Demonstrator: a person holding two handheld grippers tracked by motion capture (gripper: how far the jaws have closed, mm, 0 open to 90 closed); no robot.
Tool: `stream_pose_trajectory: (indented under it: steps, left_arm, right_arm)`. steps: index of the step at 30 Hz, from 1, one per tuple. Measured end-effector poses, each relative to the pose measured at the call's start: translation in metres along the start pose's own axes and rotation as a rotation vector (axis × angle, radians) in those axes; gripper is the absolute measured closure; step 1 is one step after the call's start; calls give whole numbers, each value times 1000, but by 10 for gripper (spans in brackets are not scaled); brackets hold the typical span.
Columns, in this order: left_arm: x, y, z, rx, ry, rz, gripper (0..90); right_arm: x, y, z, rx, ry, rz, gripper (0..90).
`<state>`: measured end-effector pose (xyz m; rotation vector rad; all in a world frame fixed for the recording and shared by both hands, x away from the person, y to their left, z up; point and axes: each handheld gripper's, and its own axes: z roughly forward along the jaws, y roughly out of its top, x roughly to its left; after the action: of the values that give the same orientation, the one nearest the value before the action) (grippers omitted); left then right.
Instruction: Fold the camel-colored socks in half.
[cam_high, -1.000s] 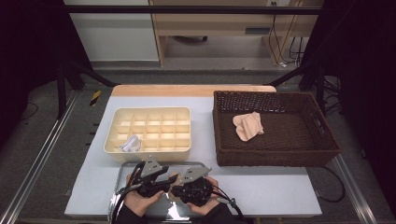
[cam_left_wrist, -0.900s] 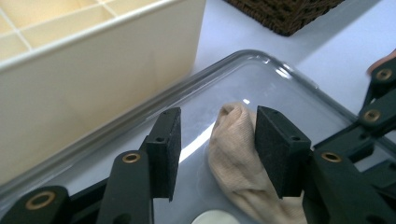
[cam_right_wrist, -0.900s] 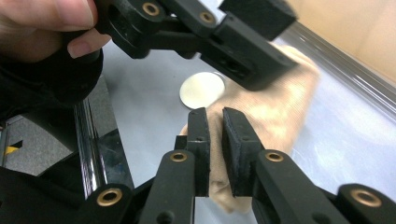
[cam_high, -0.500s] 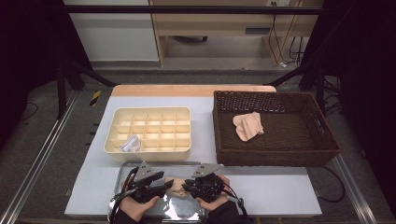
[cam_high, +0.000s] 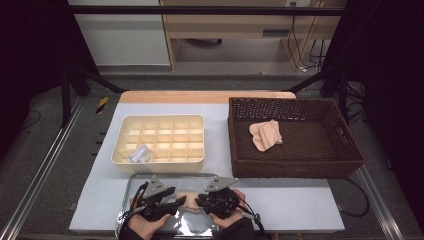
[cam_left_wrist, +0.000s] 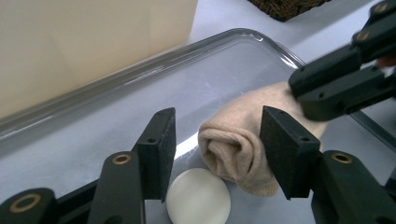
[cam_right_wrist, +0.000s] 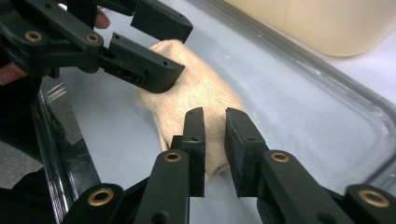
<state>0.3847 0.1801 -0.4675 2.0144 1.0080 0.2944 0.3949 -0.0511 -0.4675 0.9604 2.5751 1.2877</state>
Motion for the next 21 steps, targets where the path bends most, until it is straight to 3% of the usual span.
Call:
stream_pose_trajectory:
  steps: [5,17,21]
  left_arm:
    - [-1,-3,0,0,-27,-18,423]
    - [-7,-7,5,49,-95,6,427]
    - [-8,-8,5,47,-121,8,510]
  right_arm:
    - [1,-4,-2,8,19,10,810]
    - [-1,-9,-4,12,28,28,803]
    - [-2,-9,-4,12,28,28,802]
